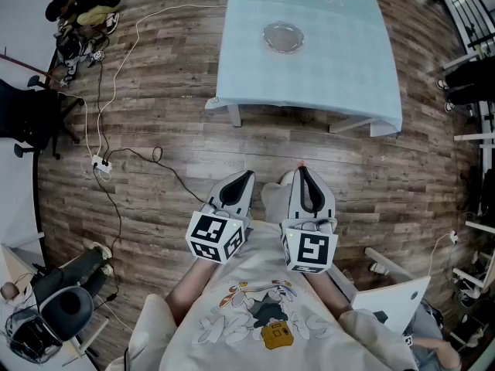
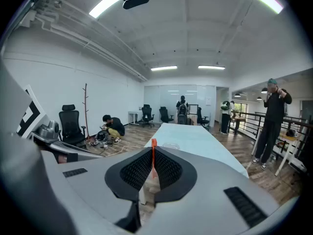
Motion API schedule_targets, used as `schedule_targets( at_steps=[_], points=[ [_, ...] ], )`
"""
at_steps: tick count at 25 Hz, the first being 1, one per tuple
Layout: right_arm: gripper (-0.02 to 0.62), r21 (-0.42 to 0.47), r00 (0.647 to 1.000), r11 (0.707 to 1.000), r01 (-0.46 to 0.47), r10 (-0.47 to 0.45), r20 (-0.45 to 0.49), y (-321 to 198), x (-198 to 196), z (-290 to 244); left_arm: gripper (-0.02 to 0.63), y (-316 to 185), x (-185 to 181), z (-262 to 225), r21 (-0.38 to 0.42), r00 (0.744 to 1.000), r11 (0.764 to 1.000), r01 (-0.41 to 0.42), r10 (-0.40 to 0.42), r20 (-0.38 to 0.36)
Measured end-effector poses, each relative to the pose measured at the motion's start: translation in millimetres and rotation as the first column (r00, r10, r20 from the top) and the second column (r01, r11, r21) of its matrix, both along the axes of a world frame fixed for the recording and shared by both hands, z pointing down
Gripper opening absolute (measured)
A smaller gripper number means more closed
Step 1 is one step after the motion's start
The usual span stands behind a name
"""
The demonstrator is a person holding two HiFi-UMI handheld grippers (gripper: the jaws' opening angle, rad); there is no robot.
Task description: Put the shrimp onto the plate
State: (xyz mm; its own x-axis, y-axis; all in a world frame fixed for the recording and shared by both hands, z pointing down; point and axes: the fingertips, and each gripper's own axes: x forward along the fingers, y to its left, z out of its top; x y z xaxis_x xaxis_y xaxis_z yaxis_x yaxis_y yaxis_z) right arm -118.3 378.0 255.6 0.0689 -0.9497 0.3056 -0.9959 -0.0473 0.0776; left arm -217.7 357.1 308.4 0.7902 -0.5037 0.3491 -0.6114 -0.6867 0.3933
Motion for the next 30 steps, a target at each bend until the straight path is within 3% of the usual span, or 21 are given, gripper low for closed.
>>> schedule_targets(
  at_steps=[7, 13, 19, 30],
  points=[
    [0.035, -0.04, 0.991, 0.995, -0.089, 0.093, 0.096, 77, 98, 3, 0.008, 73, 70, -8, -0.018, 0.999, 1.0, -0.006, 0.007, 0.034],
    [0.035, 0.01, 0.979, 0.999, -0.042, 0.04, 0.201, 131, 155, -11, 0.008, 128, 135, -18, 0.007, 0.997, 1.0, 0.008, -0.008, 0.075],
    [0.035, 0.071, 0.979, 0.997, 0.007, -0.021, 0.202, 166, 192, -20, 0.008, 179, 181, -9, -0.018, 0.995, 1.0, 0.003, -0.001, 0.102],
    [0.034, 0.06, 0.966, 0.997, 0.055, -0.068, 0.251, 155, 213, -7, 0.008, 173, 192, -11, -0.013, 0.99, 0.997, 0.077, -0.075, 0.12]
  ],
)
